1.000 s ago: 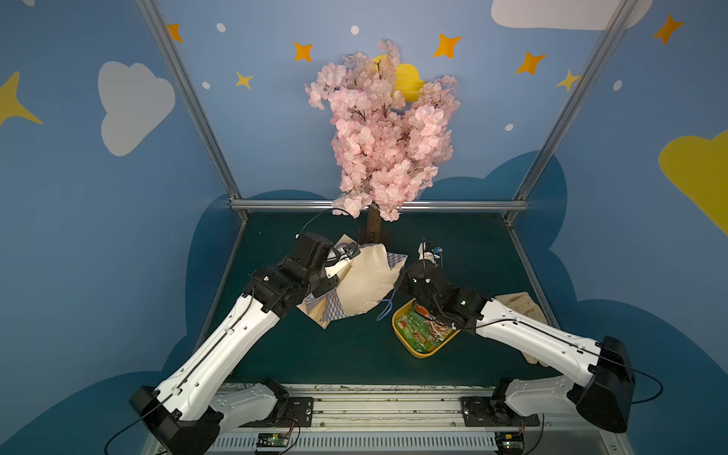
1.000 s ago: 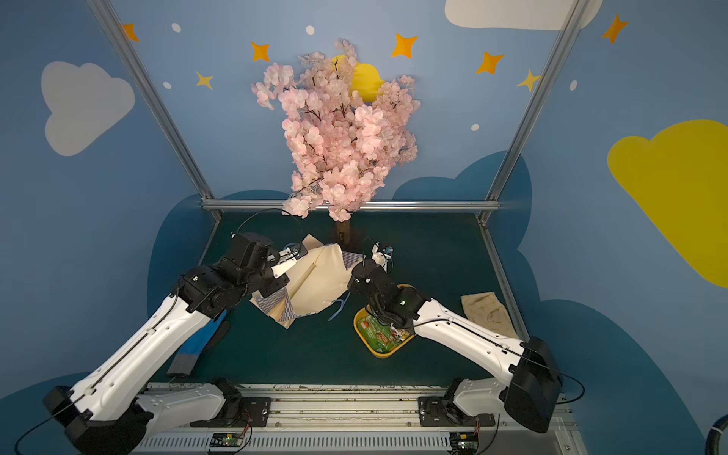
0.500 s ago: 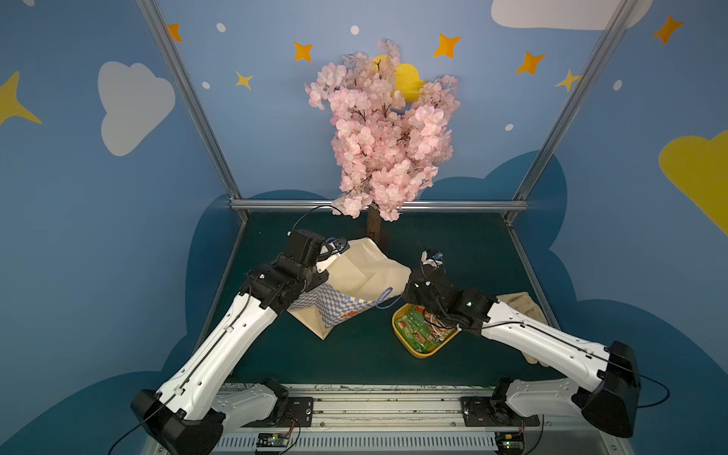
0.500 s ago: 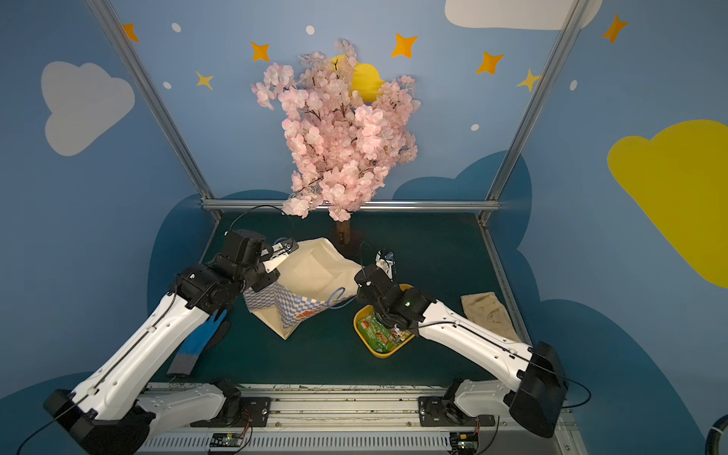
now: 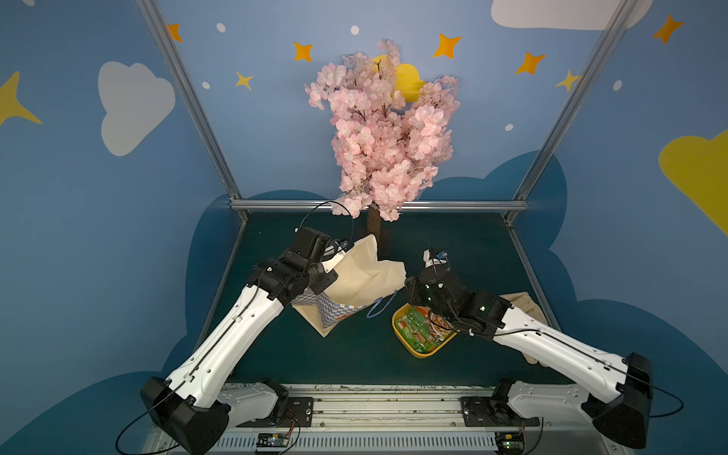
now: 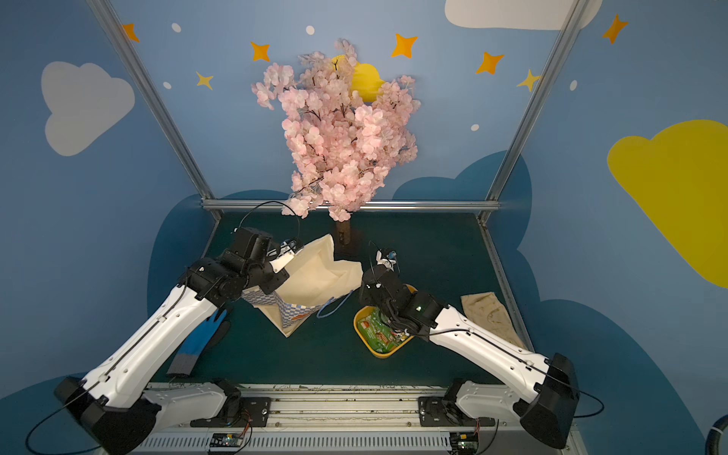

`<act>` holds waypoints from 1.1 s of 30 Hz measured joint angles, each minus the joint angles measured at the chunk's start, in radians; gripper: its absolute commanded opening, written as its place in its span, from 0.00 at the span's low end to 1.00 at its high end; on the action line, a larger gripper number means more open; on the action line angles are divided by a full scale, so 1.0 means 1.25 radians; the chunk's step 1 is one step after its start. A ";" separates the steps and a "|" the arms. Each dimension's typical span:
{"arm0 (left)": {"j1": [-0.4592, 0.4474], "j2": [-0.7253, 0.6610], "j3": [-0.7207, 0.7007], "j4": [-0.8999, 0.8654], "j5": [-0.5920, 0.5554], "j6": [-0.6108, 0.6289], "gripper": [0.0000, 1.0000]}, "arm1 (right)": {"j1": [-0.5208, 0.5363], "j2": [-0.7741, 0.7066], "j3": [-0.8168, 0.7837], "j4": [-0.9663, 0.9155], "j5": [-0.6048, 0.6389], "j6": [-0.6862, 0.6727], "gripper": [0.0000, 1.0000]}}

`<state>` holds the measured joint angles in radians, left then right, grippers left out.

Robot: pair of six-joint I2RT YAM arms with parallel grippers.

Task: Place the condiment packets inside the bag
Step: Open the paper bag at the center of the board.

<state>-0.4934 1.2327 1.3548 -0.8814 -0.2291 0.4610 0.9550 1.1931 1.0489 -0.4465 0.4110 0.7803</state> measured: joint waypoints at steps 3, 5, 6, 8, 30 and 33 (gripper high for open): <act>0.006 0.014 0.041 -0.031 0.041 -0.038 0.03 | 0.000 -0.011 0.017 -0.009 0.003 -0.006 0.59; 0.023 0.029 0.077 -0.056 0.073 -0.072 0.03 | 0.008 -0.034 0.033 -0.020 0.019 -0.005 0.68; 0.034 0.036 0.095 -0.067 0.087 -0.088 0.03 | 0.013 -0.049 0.036 -0.022 0.032 -0.002 0.71; 0.060 0.047 0.127 -0.085 0.114 -0.122 0.03 | 0.036 -0.089 0.037 -0.023 0.065 0.003 0.80; 0.184 0.049 0.174 -0.194 0.401 -0.440 0.03 | 0.138 -0.128 0.047 0.005 0.165 -0.009 0.89; 0.184 0.033 0.177 -0.188 0.428 -0.458 0.03 | 0.138 -0.128 0.047 0.007 0.168 -0.009 0.89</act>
<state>-0.2638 1.2743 1.5764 -1.1168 0.3065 -0.1116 1.1275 1.0332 1.1076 -0.4374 0.6212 0.7689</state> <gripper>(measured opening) 0.052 0.885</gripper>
